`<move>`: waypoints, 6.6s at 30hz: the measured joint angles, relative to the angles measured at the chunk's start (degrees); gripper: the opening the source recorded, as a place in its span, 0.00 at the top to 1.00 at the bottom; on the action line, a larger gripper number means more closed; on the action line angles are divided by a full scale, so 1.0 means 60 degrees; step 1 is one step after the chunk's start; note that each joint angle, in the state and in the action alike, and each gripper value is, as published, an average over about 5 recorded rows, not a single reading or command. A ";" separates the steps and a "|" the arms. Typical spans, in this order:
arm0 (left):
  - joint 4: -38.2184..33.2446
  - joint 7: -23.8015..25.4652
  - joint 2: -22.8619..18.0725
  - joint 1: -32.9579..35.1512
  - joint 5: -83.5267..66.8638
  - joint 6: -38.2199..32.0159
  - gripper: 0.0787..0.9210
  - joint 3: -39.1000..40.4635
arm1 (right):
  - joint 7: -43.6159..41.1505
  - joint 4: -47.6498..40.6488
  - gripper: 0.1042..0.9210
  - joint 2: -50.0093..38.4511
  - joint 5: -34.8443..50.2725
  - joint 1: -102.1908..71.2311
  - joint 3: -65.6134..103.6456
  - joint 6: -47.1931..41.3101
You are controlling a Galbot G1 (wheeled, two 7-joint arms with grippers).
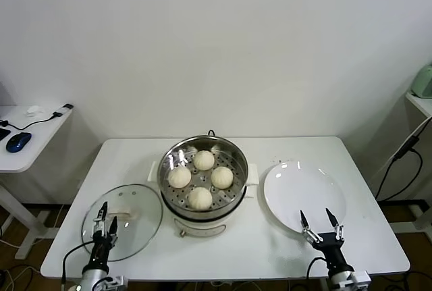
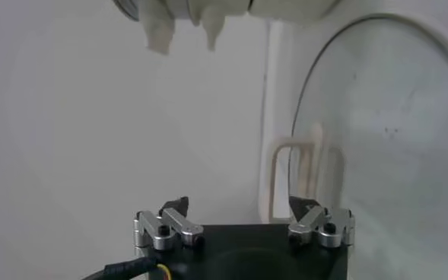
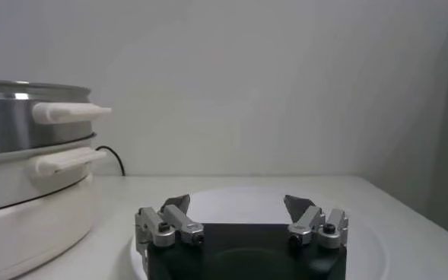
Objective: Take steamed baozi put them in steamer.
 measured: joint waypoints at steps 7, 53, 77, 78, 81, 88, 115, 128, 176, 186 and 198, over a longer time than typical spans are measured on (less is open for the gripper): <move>0.0254 0.0009 -0.0003 -0.0306 0.0057 0.0229 0.12 0.0108 | -0.0001 -0.0057 0.12 0.0100 -0.0101 -0.0034 -0.0001 0.0031; -0.1992 0.1357 0.1154 -0.0233 -0.1298 0.1455 0.93 -0.0700 | 0.0267 0.0149 0.12 0.0181 -0.0697 -0.0129 0.0273 -0.0084; -0.5454 0.4613 0.1405 -0.1420 0.0594 0.5736 0.93 0.3159 | 0.0621 0.0377 0.12 0.0213 -0.1348 -0.0336 0.0193 -0.0263; -0.5467 0.4714 0.1312 -0.1505 0.0774 0.5859 0.93 0.3394 | 0.0620 0.0359 0.12 0.0209 -0.1354 -0.0347 0.0191 -0.0243; -0.5453 0.4975 0.1003 -0.1755 0.1284 0.6174 0.93 0.4064 | 0.0619 0.0295 0.12 0.0217 -0.1366 -0.0379 0.0182 -0.0178; -0.5060 0.5357 0.0046 -0.2345 0.2314 0.6639 0.93 0.5379 | 0.0618 0.0234 0.12 0.0218 -0.1352 -0.0490 0.0172 -0.0021; -0.2684 0.5200 -0.2190 -0.3270 0.4020 0.7113 0.93 0.6554 | 0.0826 -0.0006 0.12 0.0038 -0.1074 -0.0662 0.0277 0.0555; -0.2537 0.5083 -0.2197 -0.3074 0.4164 0.7101 0.93 0.6438 | 0.0850 -0.0142 0.12 0.0148 -0.1199 -0.0587 0.0203 0.0661; -0.5462 0.3382 -0.0403 -0.1091 -0.4236 0.3384 0.12 0.3320 | 0.0859 0.0483 0.12 0.0232 -0.0970 -0.0624 0.0017 0.0552; -0.4653 0.3100 0.0242 -0.0022 -1.0091 0.1158 0.12 0.0694 | 0.1036 0.0579 0.12 0.0172 -0.0572 -0.0525 -0.0041 0.0672; -0.3038 0.2919 0.0239 0.0462 -1.2833 -0.0450 0.12 0.0452 | 0.1116 0.0633 0.12 0.0146 -0.0344 -0.0537 -0.0152 0.0560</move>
